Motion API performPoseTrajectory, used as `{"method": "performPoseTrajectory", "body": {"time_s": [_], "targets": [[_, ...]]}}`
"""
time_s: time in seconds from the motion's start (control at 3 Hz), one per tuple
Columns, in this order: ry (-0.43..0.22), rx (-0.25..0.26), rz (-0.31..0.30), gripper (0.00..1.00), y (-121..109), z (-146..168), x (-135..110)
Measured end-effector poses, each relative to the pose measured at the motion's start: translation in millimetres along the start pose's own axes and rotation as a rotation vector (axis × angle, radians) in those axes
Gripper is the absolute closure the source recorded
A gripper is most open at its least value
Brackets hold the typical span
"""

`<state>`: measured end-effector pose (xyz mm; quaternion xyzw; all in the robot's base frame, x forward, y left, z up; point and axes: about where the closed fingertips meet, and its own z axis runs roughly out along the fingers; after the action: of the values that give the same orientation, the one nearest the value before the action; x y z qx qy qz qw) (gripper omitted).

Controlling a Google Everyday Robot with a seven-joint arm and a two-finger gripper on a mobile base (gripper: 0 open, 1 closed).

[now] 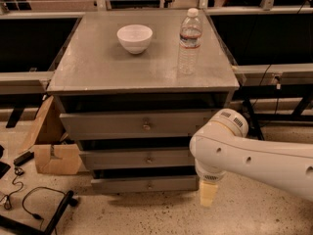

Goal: Open bottom drawer

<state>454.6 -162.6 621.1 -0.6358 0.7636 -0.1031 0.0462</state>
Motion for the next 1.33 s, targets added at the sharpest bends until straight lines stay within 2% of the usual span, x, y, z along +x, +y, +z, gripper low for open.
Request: {"method": "performPoseTrajectory", "body": {"time_s": [0.33,0.67,1.0,1.33], "targets": [[-0.043,-0.024,-0.008,0.0,9,31,-14],[-0.134,-0.06,-0.028,0.0,30,98,-41],[-0.222,-0.051,-0.037,0.0,40,152,-65],[-0.279,-0.026,-0.071,0.0,37,197,-83]]}}
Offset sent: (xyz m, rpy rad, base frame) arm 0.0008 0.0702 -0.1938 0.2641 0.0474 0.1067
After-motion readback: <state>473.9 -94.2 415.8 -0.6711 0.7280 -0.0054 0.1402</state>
